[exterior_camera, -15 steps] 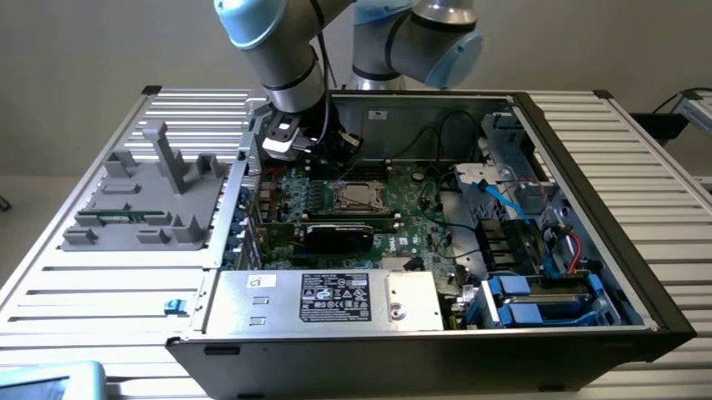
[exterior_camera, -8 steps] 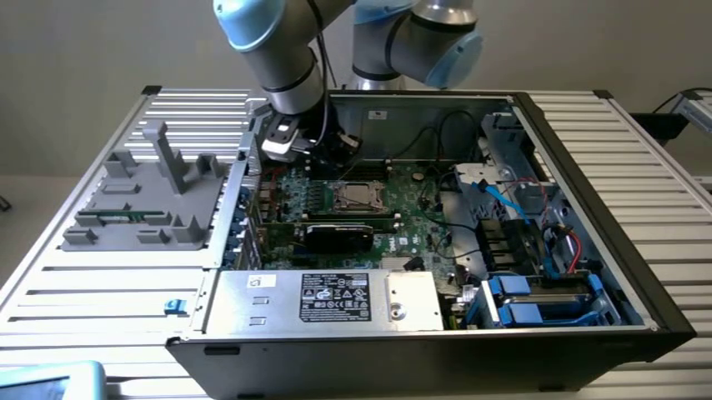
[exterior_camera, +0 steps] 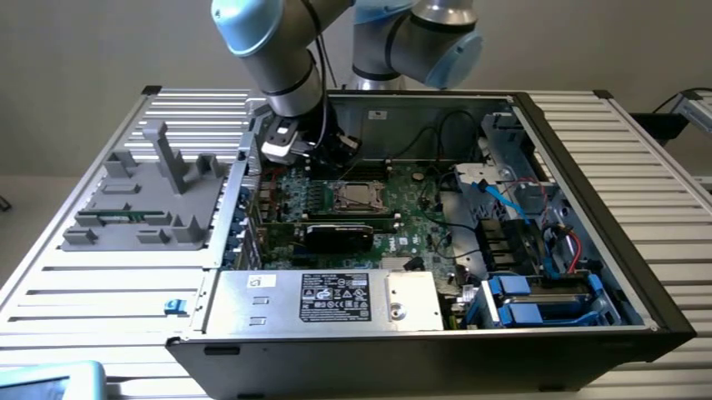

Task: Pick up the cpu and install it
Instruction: 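Install the first cpu locking lever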

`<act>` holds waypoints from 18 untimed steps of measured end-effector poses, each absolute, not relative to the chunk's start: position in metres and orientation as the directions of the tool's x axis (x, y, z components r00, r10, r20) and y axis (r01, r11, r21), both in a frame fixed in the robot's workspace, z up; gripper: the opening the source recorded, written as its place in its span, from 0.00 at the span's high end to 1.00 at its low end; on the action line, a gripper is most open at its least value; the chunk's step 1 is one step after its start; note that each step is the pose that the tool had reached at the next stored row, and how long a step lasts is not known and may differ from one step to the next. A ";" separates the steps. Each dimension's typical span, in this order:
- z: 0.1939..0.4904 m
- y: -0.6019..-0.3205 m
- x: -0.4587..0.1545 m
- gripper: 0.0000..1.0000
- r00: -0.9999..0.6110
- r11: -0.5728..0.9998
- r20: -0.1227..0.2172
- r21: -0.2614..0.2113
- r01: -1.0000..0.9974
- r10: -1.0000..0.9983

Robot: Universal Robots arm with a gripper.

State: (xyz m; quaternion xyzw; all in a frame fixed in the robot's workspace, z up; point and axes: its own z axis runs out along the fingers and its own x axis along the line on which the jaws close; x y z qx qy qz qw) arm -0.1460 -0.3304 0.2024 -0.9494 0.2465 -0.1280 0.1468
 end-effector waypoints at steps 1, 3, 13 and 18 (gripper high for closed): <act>0.202 -0.330 -0.146 0.89 0.845 -0.835 0.172 -0.344 -0.430 -0.506; 0.201 -0.330 -0.146 0.89 0.845 -0.835 0.174 -0.346 -0.428 -0.506; 0.198 -0.330 -0.146 0.89 0.844 -0.834 0.177 -0.348 -0.428 -0.507; 0.195 -0.330 -0.146 0.89 0.843 -0.834 0.182 -0.350 -0.426 -0.507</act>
